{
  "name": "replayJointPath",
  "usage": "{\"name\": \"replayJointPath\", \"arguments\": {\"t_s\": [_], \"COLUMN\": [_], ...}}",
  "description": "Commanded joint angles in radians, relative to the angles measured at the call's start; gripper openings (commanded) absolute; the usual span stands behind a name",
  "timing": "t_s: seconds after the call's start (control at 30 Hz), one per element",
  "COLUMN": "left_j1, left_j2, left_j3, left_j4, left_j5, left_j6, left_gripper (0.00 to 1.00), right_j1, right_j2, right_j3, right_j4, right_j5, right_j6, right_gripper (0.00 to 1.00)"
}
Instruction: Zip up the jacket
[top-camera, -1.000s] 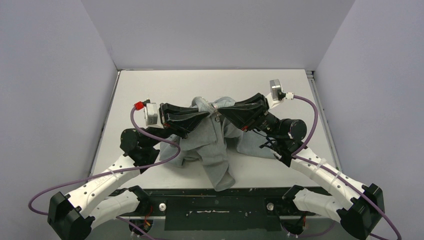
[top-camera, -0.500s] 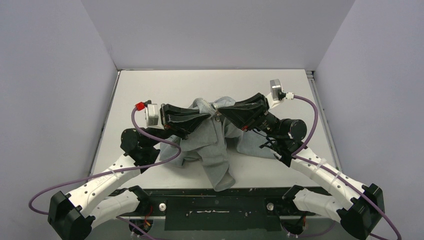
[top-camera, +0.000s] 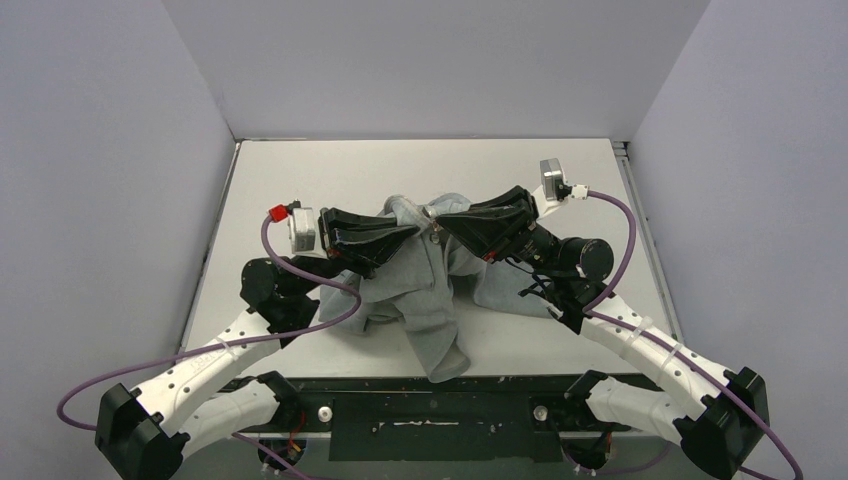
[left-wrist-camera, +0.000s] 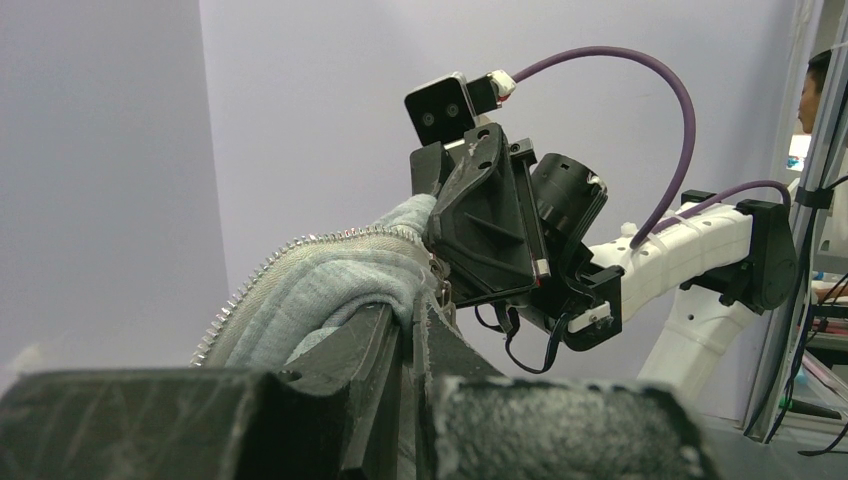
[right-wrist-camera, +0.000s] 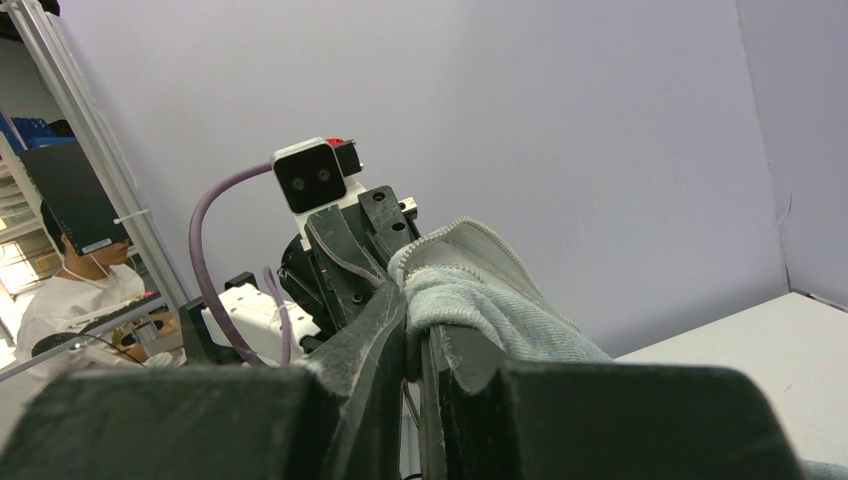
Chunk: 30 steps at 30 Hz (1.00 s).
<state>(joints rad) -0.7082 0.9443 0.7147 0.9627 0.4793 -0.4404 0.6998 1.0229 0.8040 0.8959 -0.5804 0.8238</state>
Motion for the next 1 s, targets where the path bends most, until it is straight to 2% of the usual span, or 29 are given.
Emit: {"name": "replayJointPath", "arguments": {"t_s": [0.0,0.97], "left_j1": [-0.003,-0.004], "left_j2": [-0.029,0.008], "left_j3": [0.012,0.018], "left_j4": [0.079,0.07], "left_j5": [-0.041,0.02], "left_j6": [0.011,-0.001], "left_gripper": [0.0,0.0], "right_j1": [-0.002,-0.002], "right_j2": [-0.028,-0.029], "right_j3": [0.046,0.044], "right_j4": [0.086,0.087], "right_j5": [-0.005,-0.006], "right_j6": [-0.005,-0.005], "right_gripper": [0.0,0.0]}}
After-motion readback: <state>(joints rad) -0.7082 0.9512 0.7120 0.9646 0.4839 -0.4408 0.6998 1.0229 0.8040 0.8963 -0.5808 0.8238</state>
